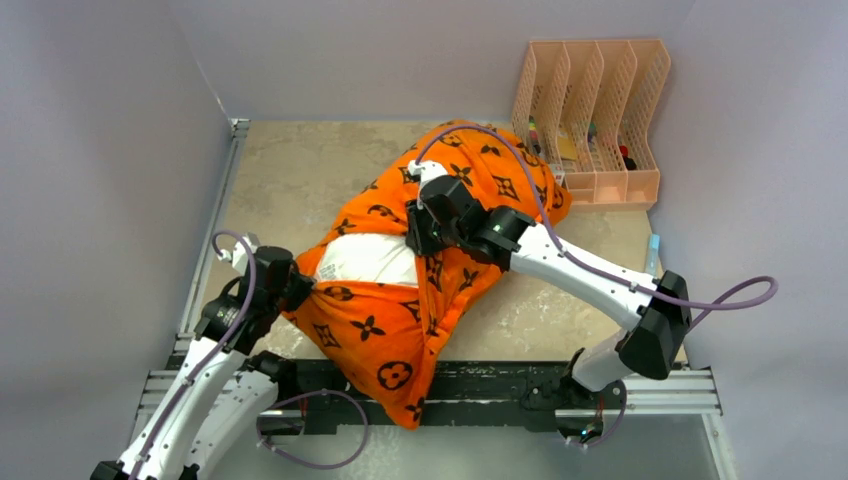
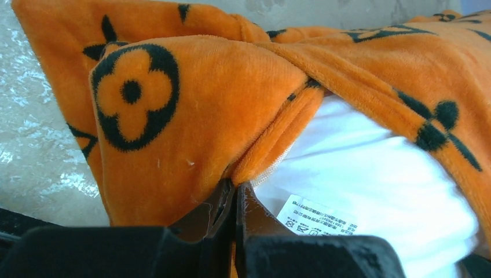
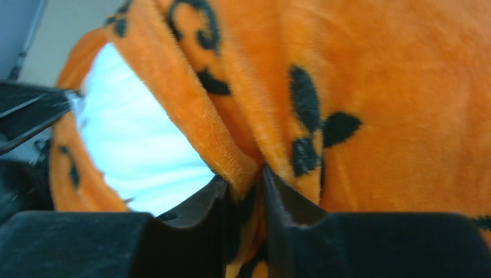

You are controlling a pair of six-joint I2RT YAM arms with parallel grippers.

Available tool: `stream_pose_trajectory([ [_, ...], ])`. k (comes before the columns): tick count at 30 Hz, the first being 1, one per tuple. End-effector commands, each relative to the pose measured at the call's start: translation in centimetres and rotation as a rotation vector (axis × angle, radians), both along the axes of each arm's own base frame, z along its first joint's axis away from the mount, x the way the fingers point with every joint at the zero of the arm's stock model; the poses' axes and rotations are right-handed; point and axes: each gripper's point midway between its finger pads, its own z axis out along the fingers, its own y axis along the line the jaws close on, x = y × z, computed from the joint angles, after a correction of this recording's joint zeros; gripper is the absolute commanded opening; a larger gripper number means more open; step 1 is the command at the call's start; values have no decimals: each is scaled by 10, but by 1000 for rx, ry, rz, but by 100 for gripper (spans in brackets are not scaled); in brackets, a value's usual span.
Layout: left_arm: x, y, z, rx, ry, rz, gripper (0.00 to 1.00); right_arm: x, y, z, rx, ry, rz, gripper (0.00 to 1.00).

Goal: Remove the pillowcase from the pillow
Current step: Remove the pillow from the pillowcase.

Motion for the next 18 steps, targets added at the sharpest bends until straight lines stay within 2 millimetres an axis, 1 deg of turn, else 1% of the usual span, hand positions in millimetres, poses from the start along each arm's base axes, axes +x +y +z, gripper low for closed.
stream_pose_trajectory([
  [1, -27, 11, -34, 56, 146, -10, 0, -24, 28, 64, 126, -53, 254, 32],
  [3, -23, 6, -31, 48, 129, -31, 0, -34, 46, 82, 157, -65, 325, 33],
  [4, -21, 5, -28, 44, 117, -36, 0, -38, 56, 87, 155, -78, 350, 35],
  [5, -19, 5, -25, 42, 104, -36, 0, -44, 66, 89, 145, -87, 372, 40],
  [6, -17, 5, -22, 41, 91, -36, 0, -49, 75, 88, 128, -87, 387, 44],
  [7, -16, 4, -20, 39, 83, -37, 0, -54, 86, 82, 104, -78, 401, 46],
  [8, -16, 4, -20, 40, 80, -42, 0, -60, 93, 77, 76, -71, 401, 47],
  [10, -17, 3, -22, 41, 87, -49, 0, -67, 107, 72, 48, -84, 382, 53],
  [12, -17, 1, -23, 34, 89, -57, 0, -74, 121, 61, 44, -61, 377, 55],
  [13, -16, 0, -22, 29, 86, -60, 0, -73, 123, 53, 35, -42, 336, 56],
  [14, -16, -1, -22, 24, 82, -62, 0, -69, 121, 44, 24, -24, 269, 59],
  [15, -15, -1, -21, 22, 77, -63, 0, -60, 115, 31, 10, -13, 165, 63],
  [16, -15, -1, -21, 21, 75, -63, 0, -51, 103, 12, -20, -10, 59, 66],
  [17, -16, -1, -20, 22, 75, -63, 0, -47, 91, -2, -33, 4, -38, 69],
  [18, -16, -1, -20, 21, 74, -66, 0, -46, 81, -14, -46, 17, -93, 71],
])
